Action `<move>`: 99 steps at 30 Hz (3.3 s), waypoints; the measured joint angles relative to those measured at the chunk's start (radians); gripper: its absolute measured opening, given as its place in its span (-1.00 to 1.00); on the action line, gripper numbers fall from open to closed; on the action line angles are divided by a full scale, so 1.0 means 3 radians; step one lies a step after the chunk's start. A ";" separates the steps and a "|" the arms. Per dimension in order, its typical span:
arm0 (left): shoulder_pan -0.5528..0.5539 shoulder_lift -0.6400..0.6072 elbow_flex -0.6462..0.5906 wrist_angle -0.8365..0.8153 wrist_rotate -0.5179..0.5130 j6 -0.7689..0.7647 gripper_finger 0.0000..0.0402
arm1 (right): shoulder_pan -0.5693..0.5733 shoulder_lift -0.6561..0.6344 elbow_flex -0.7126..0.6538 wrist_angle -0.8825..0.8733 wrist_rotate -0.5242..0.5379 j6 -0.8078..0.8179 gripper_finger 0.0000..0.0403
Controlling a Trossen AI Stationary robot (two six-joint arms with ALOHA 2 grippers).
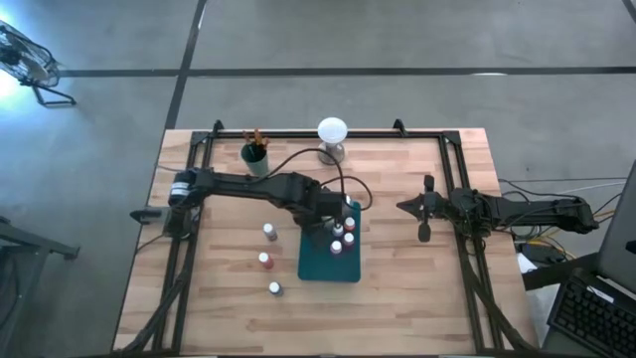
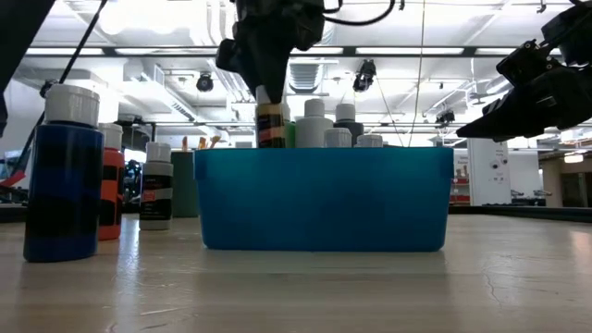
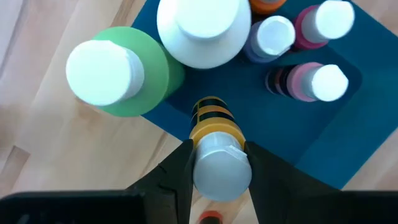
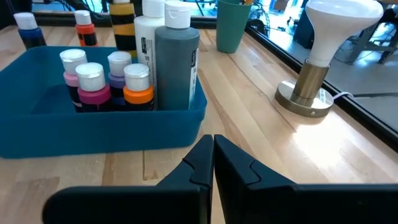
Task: Pick & Place Paint Supplies
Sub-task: Put the yellow paint bottle into the blue bin, then put the gray paint bottle into the blue bin
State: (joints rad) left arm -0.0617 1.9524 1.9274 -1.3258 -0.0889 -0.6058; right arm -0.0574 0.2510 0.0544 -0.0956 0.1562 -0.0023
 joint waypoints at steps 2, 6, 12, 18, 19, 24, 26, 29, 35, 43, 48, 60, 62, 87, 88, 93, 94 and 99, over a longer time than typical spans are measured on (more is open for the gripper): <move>0.0007 0.0033 0.0000 0.0005 0.0001 -0.0055 -0.39 | -0.0001 -0.0001 -0.0001 0.0000 0.0001 0.0024 -0.96; 0.0028 0.0096 0.0000 0.0053 -0.0001 -0.0203 -0.39 | -0.0001 -0.0001 0.0000 0.0000 0.0001 -0.0015 -0.96; 0.0055 0.0206 0.0000 0.0102 0.0000 -0.0319 -0.39 | 0.0000 0.0001 0.0000 0.0000 0.0001 -0.0007 -0.96; 0.0054 0.0320 -0.0008 0.0087 0.0042 -0.0343 -0.39 | 0.0000 -0.0001 0.0000 0.0000 0.0001 0.0020 -0.96; 0.0054 0.0340 -0.0008 0.0086 0.0045 -0.0341 -0.39 | 0.0000 0.0001 0.0000 0.0001 0.0001 0.0001 -0.96; 0.0056 0.0436 -0.0011 0.0082 0.0063 -0.0316 -0.39 | 0.0000 -0.0001 0.0000 0.0000 0.0001 0.0024 -0.96; 0.0056 0.0468 -0.0013 0.0082 0.0063 -0.0306 -0.39 | 0.0000 -0.0001 0.0000 0.0000 0.0001 0.0005 -0.96; 0.0059 0.0479 -0.0013 0.0085 0.0061 -0.0293 -0.39 | 0.0000 -0.0001 0.0000 0.0001 0.0001 -0.0013 -0.96; 0.0063 0.0478 -0.0067 0.0169 0.0022 -0.0291 -0.39 | 0.0000 -0.0001 0.0000 0.0000 0.0001 -0.0015 -0.96; 0.0067 0.0479 -0.0117 0.0206 0.0015 -0.0291 -0.39 | 0.0000 -0.0002 0.0000 0.0000 0.0001 -0.0015 -0.96; 0.0073 0.0479 -0.0117 0.0216 0.0017 -0.0289 -0.39 | 0.0000 -0.0002 0.0000 0.0000 0.0001 0.0014 -0.96; 0.0076 0.0475 -0.0110 0.0233 0.0041 -0.0298 -0.09 | 0.0000 -0.0002 0.0000 0.0000 0.0001 -0.0003 -0.96; 0.0080 0.0471 -0.0101 0.0225 0.0041 -0.0317 -0.09 | 0.0000 -0.0002 0.0000 0.0000 0.0003 0.0027 -0.96; 0.0058 0.0394 0.0466 -0.0406 -0.0114 -0.0454 -0.07 | 0.0000 -0.0002 0.0000 0.0000 0.0002 -0.0010 -0.96; 0.0046 0.0365 0.0506 -0.0479 -0.0167 -0.0490 -0.07 | -0.0001 -0.0002 0.0000 0.0000 0.0003 -0.0015 -0.96; 0.0018 0.0199 0.0549 -0.0763 -0.0330 -0.0598 -0.07 | -0.0001 -0.0001 0.0000 -0.0001 0.0002 0.0024 -0.96; 0.0016 0.0163 0.0534 -0.0798 -0.0342 -0.0601 -0.07 | -0.0001 -0.0001 0.0000 0.0000 0.0001 0.0006 -0.96; 0.0002 -0.0036 0.0405 -0.0820 -0.0375 -0.0526 -0.07 | 0.0000 -0.0002 0.0000 0.0000 0.0001 0.0026 -0.96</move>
State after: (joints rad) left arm -0.0611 1.9415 2.0488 -1.5719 -0.2014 -0.7637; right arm -0.0574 0.2504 0.0544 -0.0956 0.1566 0.0056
